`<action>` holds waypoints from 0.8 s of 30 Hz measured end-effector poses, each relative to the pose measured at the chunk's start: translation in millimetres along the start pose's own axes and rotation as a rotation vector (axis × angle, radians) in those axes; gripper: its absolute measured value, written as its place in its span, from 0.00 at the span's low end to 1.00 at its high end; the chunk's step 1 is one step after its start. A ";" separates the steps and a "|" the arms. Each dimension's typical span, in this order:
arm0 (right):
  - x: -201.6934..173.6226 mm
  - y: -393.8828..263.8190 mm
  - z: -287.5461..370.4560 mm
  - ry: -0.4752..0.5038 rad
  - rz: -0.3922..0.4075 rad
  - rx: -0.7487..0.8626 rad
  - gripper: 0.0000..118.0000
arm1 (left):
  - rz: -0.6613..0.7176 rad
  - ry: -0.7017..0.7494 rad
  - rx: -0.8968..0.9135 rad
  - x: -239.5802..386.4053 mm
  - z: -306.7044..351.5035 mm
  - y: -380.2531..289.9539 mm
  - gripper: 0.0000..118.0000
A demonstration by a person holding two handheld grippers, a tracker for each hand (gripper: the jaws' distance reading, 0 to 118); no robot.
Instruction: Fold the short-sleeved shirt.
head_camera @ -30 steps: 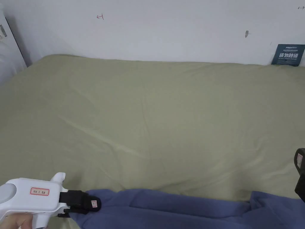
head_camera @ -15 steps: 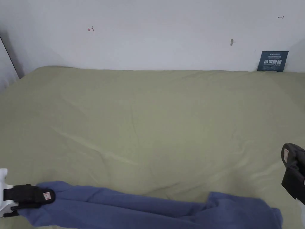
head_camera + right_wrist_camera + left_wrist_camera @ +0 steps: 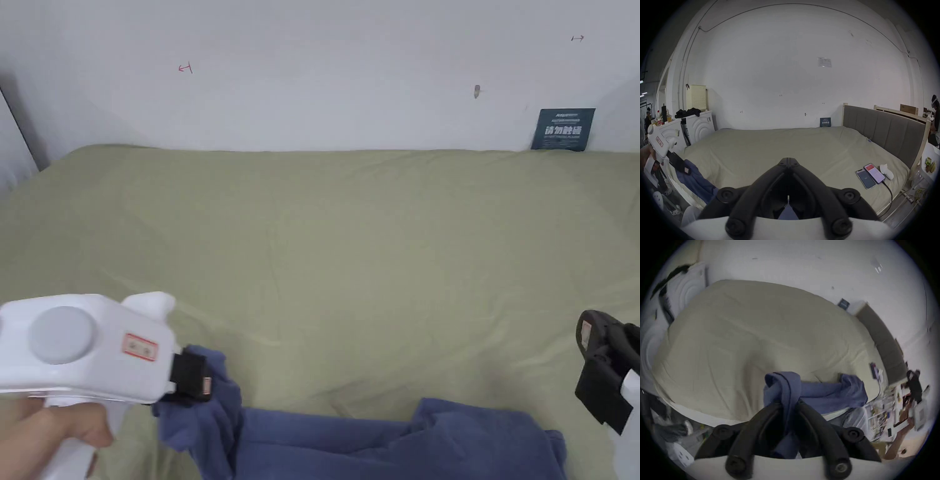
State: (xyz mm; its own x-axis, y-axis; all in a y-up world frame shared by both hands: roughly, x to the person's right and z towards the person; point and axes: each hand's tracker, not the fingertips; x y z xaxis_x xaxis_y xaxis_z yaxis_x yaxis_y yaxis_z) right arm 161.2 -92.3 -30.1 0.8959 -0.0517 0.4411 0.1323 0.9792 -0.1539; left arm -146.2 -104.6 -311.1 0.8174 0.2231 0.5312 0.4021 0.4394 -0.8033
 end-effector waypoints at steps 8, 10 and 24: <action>19.4 -4.8 8.0 -0.035 -0.023 -0.023 0.01 | -0.127 0.009 -0.087 92.5 -109.0 -0.9 0.07; 25.0 -5.4 10.2 -0.044 -0.032 -0.030 0.01 | -0.142 -0.028 -0.113 105.0 -136.8 -5.9 0.28; 29.3 -13.6 0.5 -0.049 -0.048 -0.078 0.01 | 0.006 -0.277 -0.032 35.6 -93.4 0.7 0.00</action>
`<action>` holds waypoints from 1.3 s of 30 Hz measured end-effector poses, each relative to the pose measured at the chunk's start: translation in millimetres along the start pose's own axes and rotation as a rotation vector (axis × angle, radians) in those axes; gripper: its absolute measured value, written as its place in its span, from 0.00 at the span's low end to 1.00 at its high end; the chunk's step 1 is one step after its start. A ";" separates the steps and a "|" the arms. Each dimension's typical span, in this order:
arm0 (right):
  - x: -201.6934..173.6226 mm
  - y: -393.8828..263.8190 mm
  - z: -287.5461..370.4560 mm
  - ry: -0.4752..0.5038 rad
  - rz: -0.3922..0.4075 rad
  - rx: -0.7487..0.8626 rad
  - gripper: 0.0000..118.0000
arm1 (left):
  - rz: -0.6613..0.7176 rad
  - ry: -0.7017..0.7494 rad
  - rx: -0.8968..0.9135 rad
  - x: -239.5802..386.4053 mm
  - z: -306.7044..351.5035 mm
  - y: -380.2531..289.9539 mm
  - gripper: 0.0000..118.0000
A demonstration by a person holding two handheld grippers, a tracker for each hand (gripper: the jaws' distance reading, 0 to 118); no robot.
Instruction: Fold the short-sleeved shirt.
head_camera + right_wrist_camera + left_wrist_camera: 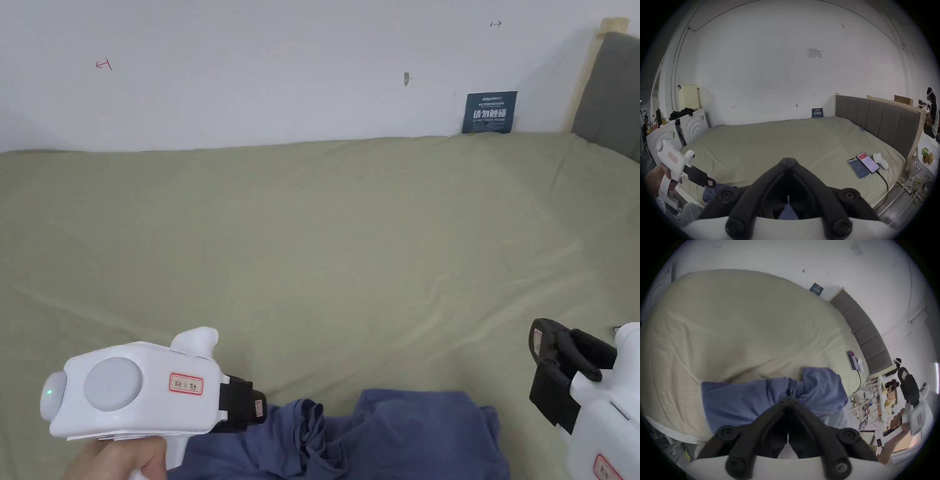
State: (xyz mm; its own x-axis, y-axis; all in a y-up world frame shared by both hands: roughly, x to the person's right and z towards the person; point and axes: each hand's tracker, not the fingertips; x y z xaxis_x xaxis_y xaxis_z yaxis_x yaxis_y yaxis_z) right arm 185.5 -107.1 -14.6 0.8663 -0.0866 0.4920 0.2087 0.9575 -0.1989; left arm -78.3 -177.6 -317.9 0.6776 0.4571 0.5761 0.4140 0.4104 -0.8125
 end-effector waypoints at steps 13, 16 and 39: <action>-8.6 -6.0 2.8 0.008 0.030 -0.044 0.01 | 0.135 -0.238 -0.228 1.2 -139.4 -47.1 0.00; -11.6 -5.7 -4.0 0.013 0.032 -0.053 0.01 | 0.069 -0.183 -0.194 -3.7 -100.8 -34.9 0.00; -56.4 -6.0 -20.1 0.097 0.087 -0.051 0.01 | 0.312 -0.356 -0.067 -173.2 -39.3 -36.3 1.00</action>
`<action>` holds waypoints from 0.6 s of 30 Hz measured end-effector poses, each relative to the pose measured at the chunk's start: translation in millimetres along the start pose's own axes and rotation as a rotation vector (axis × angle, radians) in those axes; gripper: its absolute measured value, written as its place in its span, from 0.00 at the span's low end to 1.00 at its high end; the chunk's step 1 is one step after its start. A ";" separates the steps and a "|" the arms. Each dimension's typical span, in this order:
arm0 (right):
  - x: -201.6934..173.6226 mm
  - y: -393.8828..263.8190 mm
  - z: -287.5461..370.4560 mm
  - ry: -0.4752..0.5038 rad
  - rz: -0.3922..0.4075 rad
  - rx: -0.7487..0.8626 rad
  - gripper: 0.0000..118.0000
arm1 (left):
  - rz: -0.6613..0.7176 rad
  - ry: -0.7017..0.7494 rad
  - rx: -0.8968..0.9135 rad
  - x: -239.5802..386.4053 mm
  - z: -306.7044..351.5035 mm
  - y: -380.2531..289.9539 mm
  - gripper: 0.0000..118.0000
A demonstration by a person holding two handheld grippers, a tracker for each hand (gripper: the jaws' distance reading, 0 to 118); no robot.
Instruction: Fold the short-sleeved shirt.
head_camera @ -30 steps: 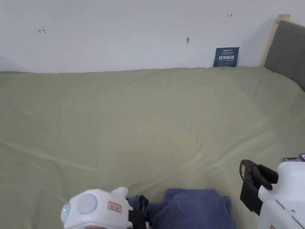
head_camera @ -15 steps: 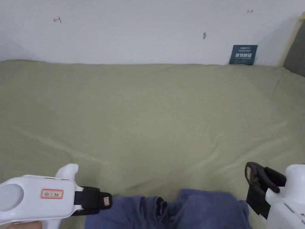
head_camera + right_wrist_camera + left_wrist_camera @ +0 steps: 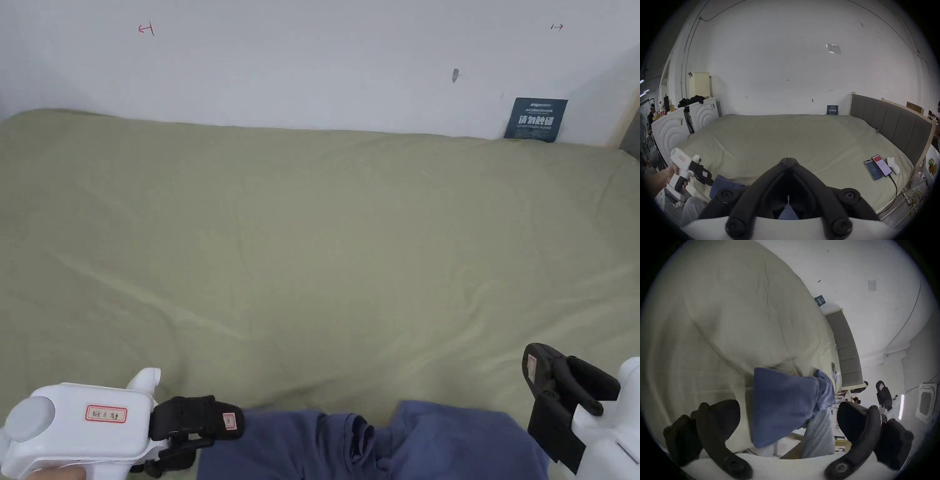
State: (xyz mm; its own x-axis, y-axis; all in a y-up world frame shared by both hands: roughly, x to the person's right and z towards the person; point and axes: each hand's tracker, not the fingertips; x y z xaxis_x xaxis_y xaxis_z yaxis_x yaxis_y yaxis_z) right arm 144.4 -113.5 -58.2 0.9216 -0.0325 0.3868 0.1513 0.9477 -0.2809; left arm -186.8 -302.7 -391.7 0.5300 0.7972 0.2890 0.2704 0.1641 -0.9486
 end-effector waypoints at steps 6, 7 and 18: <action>1.7 4.0 -0.5 -0.005 0.001 0.001 0.01 | 0.087 -0.170 0.030 -7.5 -26.2 -7.5 0.78; 2.0 4.4 -0.1 -0.004 -0.005 0.001 0.01 | 0.126 -0.096 0.033 -6.3 -31.2 -10.8 0.41; 9.9 13.4 6.4 0.005 -0.008 0.031 0.01 | 0.122 0.004 0.259 14.4 48.8 -13.9 0.12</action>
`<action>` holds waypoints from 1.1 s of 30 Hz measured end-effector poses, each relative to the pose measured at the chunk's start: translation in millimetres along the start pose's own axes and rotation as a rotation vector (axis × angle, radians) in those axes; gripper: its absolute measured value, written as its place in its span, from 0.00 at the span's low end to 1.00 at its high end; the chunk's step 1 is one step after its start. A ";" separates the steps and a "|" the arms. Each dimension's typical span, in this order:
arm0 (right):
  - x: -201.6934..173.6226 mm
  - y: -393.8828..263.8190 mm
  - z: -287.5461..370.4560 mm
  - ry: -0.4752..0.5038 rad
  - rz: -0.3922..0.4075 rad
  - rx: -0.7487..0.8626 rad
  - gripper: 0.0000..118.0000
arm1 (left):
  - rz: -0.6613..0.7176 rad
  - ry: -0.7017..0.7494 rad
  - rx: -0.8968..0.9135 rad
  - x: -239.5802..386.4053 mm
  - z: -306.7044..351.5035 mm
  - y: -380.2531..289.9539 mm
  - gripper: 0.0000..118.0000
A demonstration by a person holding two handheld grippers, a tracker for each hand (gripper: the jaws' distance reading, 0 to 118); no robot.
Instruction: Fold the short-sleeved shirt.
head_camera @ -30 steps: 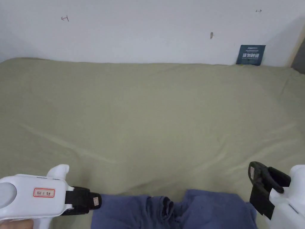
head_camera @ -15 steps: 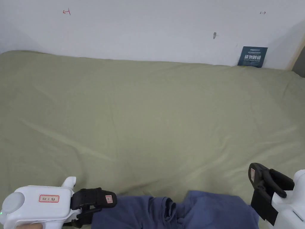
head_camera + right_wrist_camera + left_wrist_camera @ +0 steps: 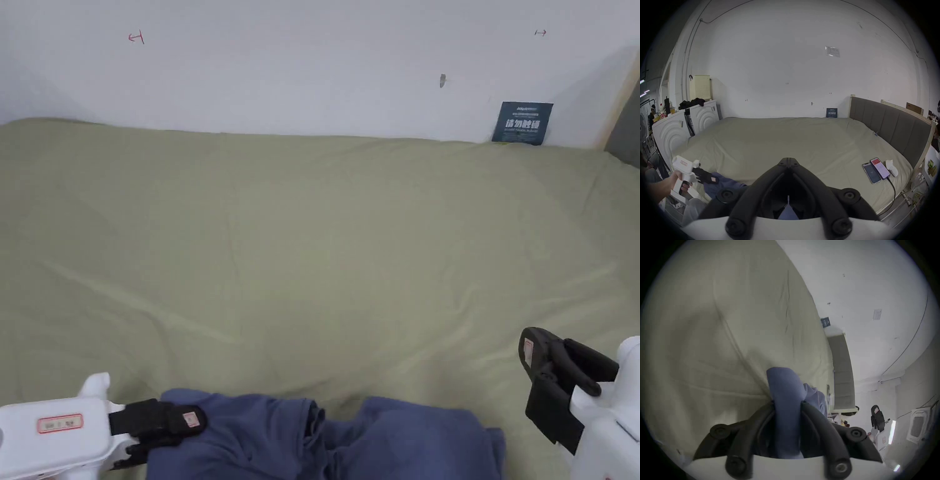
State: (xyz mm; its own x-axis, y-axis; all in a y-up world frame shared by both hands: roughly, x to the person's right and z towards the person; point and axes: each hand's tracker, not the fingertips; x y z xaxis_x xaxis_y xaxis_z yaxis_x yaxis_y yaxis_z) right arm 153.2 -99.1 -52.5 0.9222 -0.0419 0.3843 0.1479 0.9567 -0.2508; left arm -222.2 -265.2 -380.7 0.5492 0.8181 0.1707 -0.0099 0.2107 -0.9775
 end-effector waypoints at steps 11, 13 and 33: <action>7.2 13.3 -1.1 -0.010 0.045 0.090 0.01 | -0.315 0.396 0.053 98.6 63.8 -4.3 0.12; 10.3 18.8 3.4 -0.027 0.045 0.119 0.01 | -0.374 0.454 0.009 121.4 50.3 -15.7 0.12; 40.3 17.6 31.0 -0.128 0.003 0.140 0.01 | -0.640 0.413 -0.217 227.1 -196.9 -127.0 0.97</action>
State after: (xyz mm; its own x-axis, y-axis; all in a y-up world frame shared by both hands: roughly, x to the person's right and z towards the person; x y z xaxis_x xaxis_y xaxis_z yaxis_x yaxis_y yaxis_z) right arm 181.9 -75.0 -13.8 0.8685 -0.0101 0.4956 0.0856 0.9878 -0.1298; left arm 68.3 -211.5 -242.1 0.6594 0.2994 0.6896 0.5525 0.4290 -0.7146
